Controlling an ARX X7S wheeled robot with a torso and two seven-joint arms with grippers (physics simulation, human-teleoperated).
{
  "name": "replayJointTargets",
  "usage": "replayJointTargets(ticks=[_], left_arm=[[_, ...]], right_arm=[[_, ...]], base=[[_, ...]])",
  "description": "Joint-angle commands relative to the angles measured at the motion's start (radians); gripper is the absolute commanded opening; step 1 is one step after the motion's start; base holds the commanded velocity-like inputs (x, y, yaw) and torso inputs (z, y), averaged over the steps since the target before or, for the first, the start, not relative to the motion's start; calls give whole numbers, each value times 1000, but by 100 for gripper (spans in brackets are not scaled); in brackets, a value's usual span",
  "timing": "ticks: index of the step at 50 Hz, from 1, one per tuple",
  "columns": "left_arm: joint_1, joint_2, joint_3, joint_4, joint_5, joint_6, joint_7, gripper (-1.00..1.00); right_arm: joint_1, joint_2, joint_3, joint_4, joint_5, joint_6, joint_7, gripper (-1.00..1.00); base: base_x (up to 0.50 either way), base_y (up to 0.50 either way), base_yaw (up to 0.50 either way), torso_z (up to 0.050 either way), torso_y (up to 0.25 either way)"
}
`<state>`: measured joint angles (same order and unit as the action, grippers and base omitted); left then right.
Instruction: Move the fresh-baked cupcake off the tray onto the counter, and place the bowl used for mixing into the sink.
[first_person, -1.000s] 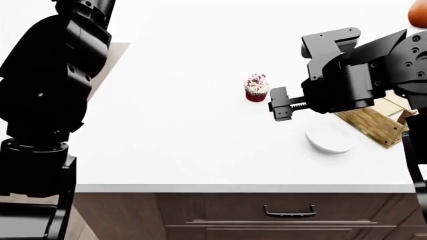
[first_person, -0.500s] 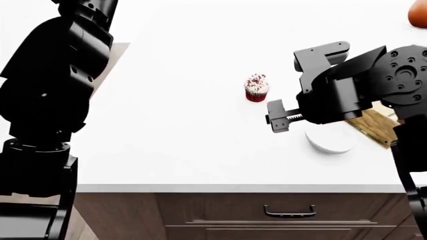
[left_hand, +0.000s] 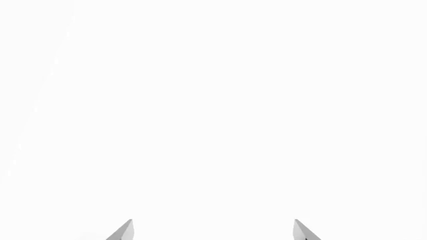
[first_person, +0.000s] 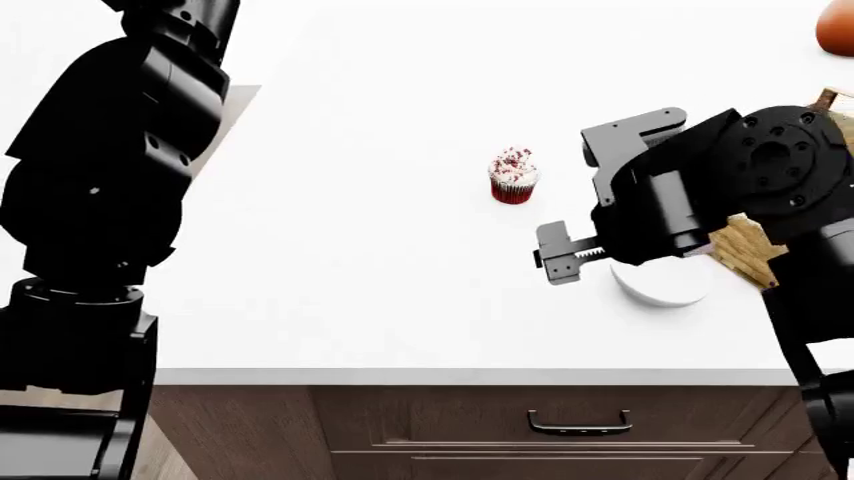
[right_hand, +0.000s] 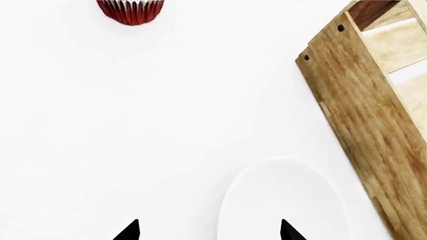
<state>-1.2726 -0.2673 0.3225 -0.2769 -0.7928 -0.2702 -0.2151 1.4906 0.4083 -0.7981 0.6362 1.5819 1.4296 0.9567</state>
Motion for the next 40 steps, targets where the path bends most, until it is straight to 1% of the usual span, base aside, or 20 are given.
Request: replayJointTargets(ticks=[1,10,22,31,40], left_arm=[[-1,6,5,-15,5,11,4,100],[3,1,5,-8,0,7,0,100],[6,-6,4,6,-10,0,-6,100],[11,-9,3,2,-14,2,-4,100],[7,1,9,-22,-1,20,1,100]], right_arm=[[-1,-14,-36,45,-21,-1,-28,100],[-3,-16,-47,56,-22,-7,-32,100],[-16,-5,-30,52,50,22,74,100],[38,-48,-119,124,-60,5,-82,100],[60,-73,-183,156,-117,7,-140,100]], base=[[0,0,0,0,0],[0,0,0,0,0],[0,0,0,0,0],[0,0,0,0,0],[0,0,0,0,0]])
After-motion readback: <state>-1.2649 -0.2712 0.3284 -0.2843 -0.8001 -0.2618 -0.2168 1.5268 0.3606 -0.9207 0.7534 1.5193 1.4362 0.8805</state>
